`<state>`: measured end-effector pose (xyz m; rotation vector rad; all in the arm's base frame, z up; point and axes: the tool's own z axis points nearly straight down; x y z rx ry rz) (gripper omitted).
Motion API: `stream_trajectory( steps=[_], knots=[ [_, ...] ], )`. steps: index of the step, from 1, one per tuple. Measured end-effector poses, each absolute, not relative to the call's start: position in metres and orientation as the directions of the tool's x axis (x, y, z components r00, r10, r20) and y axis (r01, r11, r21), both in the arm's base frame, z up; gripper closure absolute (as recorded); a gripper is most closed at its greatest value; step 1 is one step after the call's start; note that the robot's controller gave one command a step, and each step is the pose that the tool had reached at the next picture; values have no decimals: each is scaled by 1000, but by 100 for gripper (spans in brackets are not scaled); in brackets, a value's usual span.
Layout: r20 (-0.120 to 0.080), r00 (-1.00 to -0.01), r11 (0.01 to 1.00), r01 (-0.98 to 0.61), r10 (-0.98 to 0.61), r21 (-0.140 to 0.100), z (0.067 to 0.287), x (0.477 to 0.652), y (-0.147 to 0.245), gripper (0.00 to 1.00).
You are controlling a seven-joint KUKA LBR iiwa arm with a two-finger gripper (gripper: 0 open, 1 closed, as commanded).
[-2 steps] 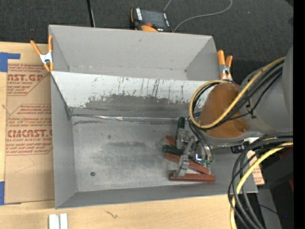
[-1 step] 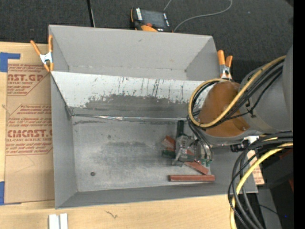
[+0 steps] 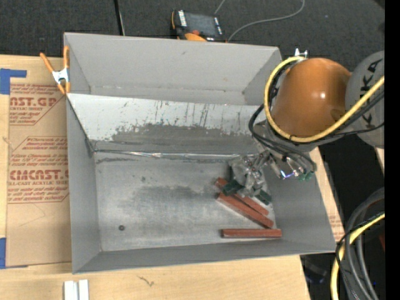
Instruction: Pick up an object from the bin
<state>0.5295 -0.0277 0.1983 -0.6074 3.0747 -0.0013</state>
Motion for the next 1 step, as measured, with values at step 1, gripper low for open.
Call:
stream_trajectory(
  steps=[1],
  knots=[
    [-7, -745, 745, -667, -667, -6, 356, 524, -24, 100]
  ],
)
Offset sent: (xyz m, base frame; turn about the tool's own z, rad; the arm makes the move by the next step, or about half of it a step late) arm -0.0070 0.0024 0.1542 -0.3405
